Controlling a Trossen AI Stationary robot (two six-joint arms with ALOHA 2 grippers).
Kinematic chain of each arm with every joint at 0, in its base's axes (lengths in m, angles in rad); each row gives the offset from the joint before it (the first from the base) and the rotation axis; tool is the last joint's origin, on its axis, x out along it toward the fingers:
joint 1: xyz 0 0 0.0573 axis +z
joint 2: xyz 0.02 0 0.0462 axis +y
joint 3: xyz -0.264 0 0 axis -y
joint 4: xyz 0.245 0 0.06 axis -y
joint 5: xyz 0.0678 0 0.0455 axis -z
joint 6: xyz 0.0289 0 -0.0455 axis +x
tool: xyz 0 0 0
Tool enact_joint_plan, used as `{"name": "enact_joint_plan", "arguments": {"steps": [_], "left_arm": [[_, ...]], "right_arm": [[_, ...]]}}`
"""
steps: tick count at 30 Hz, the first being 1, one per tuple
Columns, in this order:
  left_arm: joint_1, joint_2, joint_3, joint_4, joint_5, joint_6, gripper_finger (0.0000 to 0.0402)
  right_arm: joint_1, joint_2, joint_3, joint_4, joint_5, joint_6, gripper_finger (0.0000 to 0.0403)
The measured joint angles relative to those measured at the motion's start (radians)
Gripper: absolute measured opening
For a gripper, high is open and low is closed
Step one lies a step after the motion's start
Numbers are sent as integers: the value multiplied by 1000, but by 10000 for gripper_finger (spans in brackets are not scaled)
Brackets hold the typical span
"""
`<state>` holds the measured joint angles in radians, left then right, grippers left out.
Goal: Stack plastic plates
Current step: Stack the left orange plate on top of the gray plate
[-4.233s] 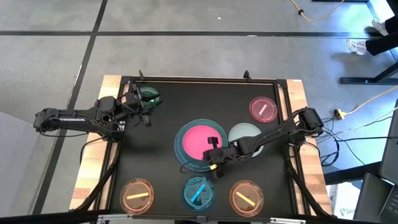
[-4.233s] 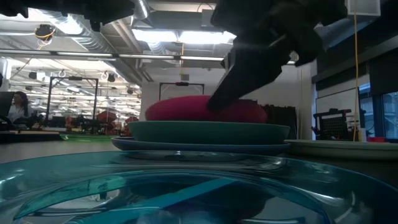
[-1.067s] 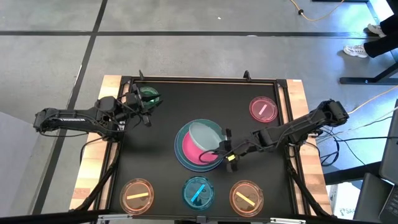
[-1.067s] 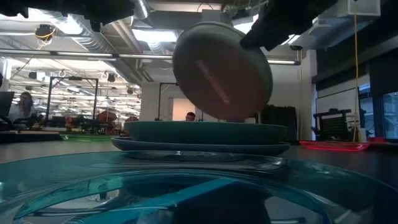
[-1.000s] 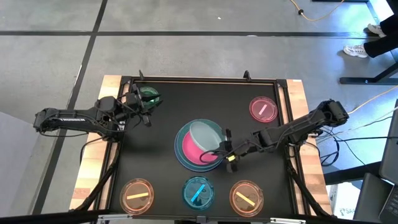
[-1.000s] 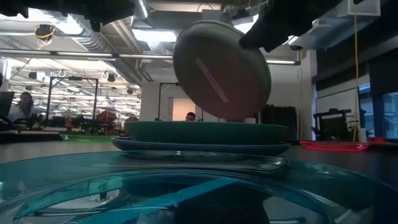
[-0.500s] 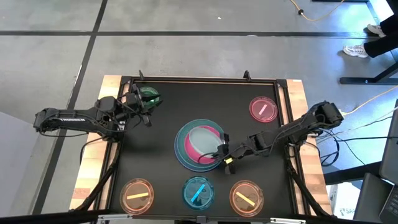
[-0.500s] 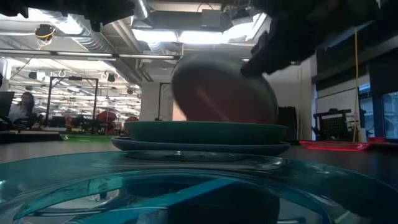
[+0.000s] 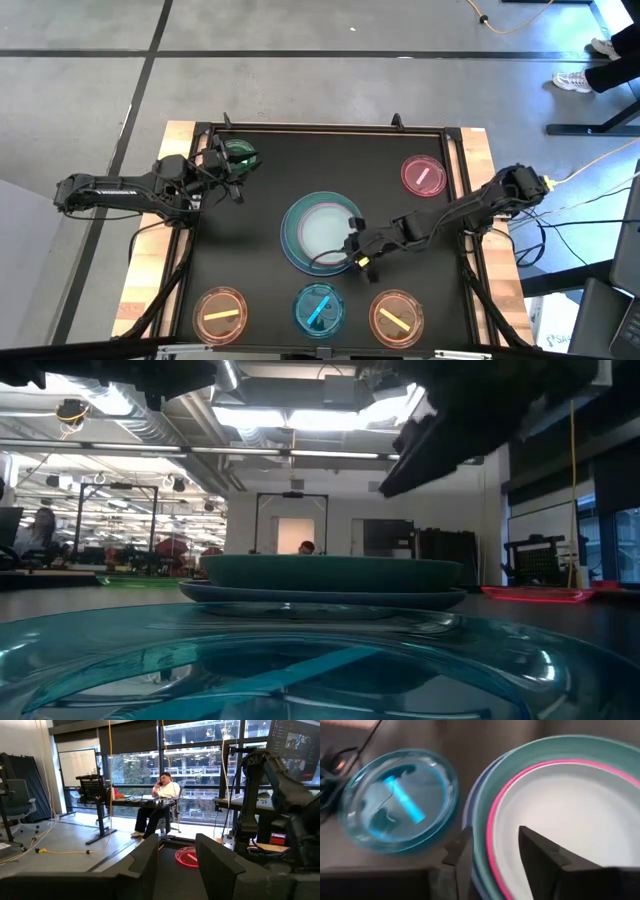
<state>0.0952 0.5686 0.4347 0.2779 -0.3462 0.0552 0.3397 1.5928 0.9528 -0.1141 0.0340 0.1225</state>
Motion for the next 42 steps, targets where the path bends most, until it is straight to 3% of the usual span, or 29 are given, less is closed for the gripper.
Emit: {"name": "enact_joint_plan", "arguments": {"steps": [8, 15, 19, 24, 31, 35, 42], "left_arm": [[0, 0, 0, 0, 0, 0, 124], [0, 0, 0, 0, 0, 0, 124], [0, 0, 0, 0, 0, -1, 124], [0, 0, 0, 0, 0, -1, 124], [0, 0, 0, 0, 0, -1, 124], [0, 0, 0, 0, 0, -1, 124], [0, 0, 0, 0, 0, -1, 124]], "right_arm": [[15, -2, 220, -533, -104, 142, 160], [113, -3, 188, -764, -155, 345, 160], [194, -3, 123, -737, -243, 412, 160], [252, -3, 15, -553, -235, 446, 160], [241, -2, -132, -311, -237, 481, 156], [243, -2, -165, -217, -298, 487, 138], [243, 21, -198, -157, -290, 500, 87]]}}
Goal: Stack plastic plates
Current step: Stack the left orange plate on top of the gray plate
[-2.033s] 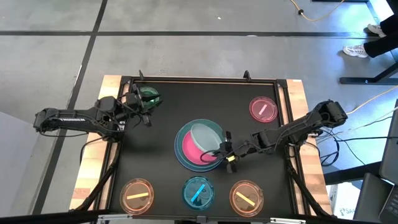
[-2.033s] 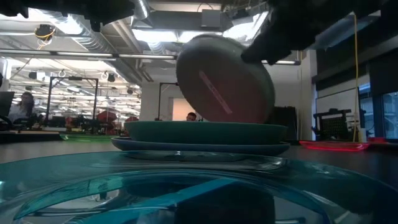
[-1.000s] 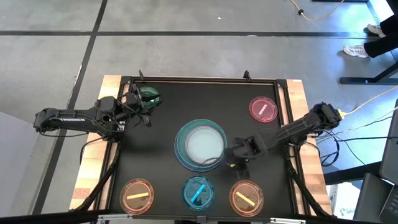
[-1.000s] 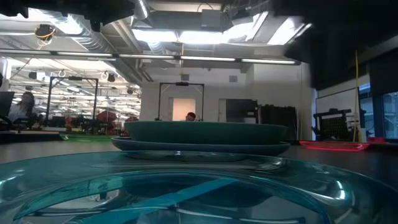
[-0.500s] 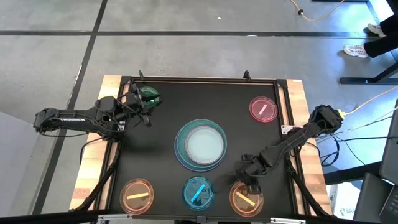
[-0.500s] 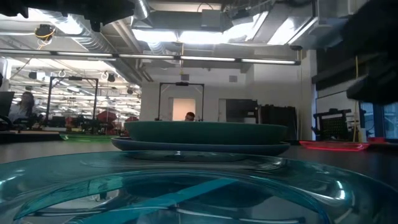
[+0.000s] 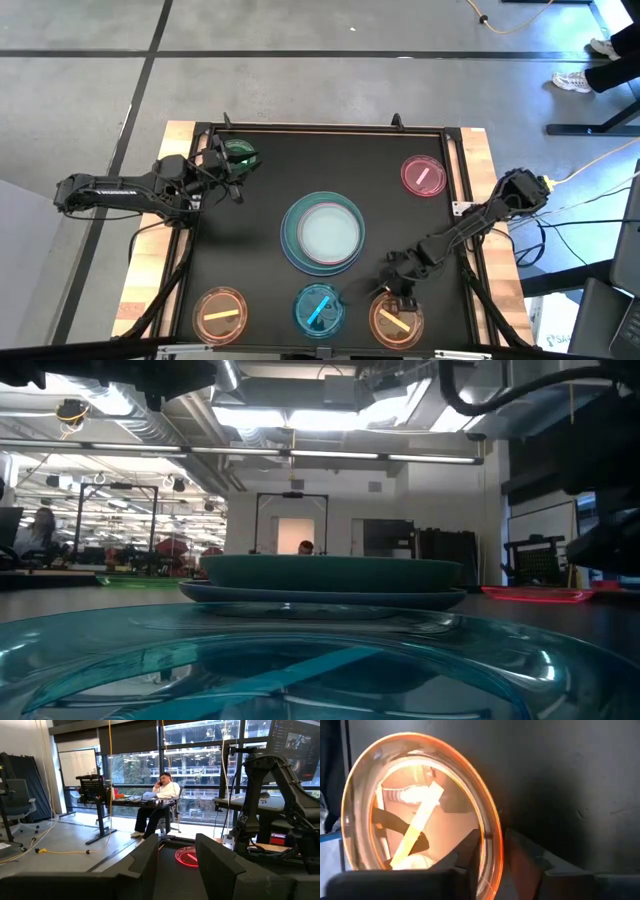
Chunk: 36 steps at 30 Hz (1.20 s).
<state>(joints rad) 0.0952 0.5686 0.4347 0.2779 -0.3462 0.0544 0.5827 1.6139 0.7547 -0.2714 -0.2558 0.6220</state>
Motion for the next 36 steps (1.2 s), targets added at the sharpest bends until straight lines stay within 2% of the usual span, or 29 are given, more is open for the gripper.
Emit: {"name": "enact_joint_plan", "arguments": {"steps": [8, 15, 21, 29, 36], "left_arm": [[0, 0, 0, 0, 0, 0, 124], [0, 0, 0, 0, 0, 0, 124], [0, 0, 0, 0, 0, 0, 124], [0, 0, 0, 0, 0, 0, 124], [0, 0, 0, 0, 0, 0, 124]], "right_arm": [[-8, 16, 0, 12, -10, -51, 8], [-62, -3, 5, 34, -44, -79, 3], [-119, -39, 94, -24, -59, -116, 1], [-212, -91, 256, -181, 37, -238, 4], [-324, -98, 374, -249, 180, -303, 4]]}}
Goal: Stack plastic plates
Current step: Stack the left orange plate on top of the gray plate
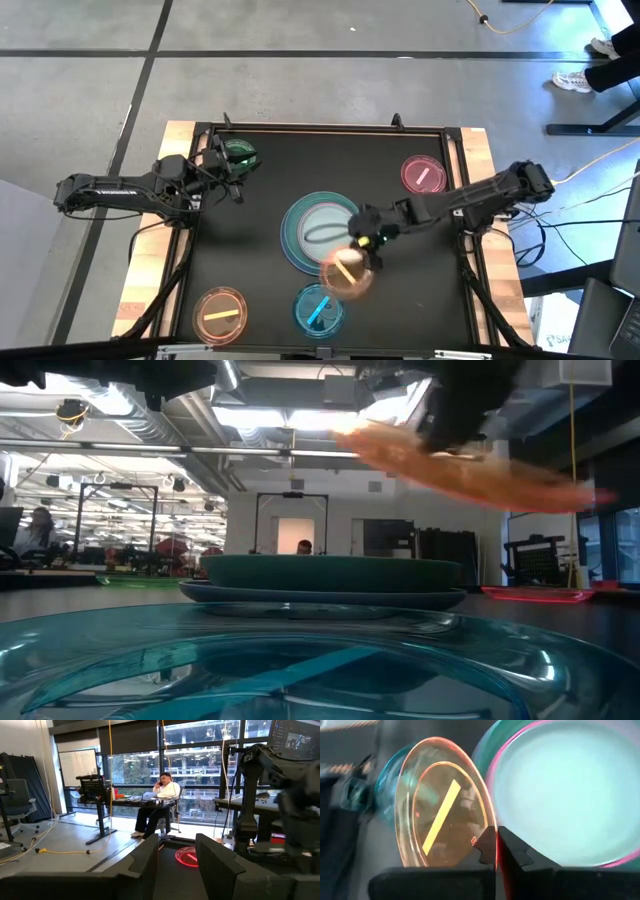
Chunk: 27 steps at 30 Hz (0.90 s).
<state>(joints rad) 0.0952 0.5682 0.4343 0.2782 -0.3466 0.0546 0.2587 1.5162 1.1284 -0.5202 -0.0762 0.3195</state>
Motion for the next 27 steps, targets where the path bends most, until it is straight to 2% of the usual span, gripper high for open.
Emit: {"name": "enact_joint_plan", "arguments": {"steps": [10, 19, 27], "left_arm": [[0, 0, 0, 0, 0, 0, 124], [0, 0, 0, 0, 0, 0, 124], [0, 0, 0, 0, 0, 1, 124]], "right_arm": [[-180, 7, 19, 25, 164, -123, 5], [-275, 7, -88, 223, 160, -134, 5], [-271, 8, -184, 349, 48, -132, 5]]}}
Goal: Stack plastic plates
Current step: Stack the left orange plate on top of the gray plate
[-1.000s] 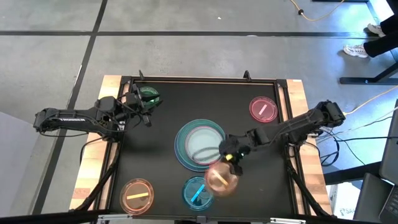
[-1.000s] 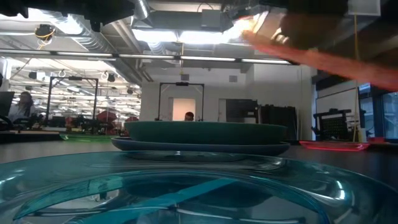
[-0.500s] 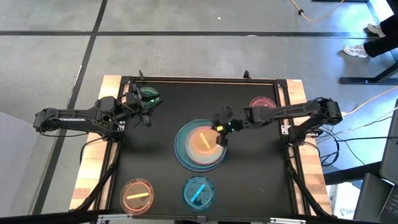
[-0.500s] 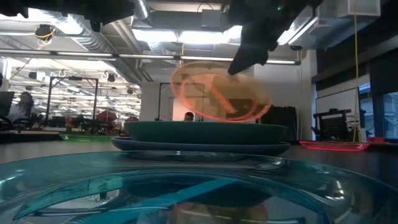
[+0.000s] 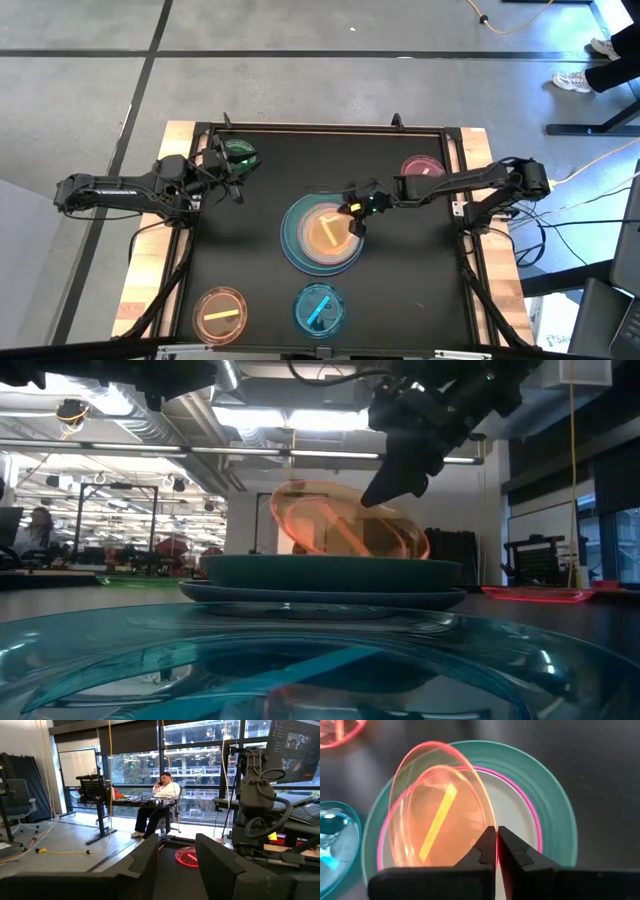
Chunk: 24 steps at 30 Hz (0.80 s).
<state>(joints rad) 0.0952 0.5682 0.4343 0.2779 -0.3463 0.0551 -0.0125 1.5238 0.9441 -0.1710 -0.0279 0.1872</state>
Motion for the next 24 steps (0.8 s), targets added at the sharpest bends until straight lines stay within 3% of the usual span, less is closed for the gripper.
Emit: {"name": "enact_joint_plan", "arguments": {"steps": [16, 24], "left_arm": [[0, 0, 0, 0, 0, 0, 124], [0, 0, 0, 0, 0, 0, 124]], "right_arm": [[0, 29, -43, 65, -6, 11, 9], [-1, 92, -43, 70, 18, -8, 90]]}}
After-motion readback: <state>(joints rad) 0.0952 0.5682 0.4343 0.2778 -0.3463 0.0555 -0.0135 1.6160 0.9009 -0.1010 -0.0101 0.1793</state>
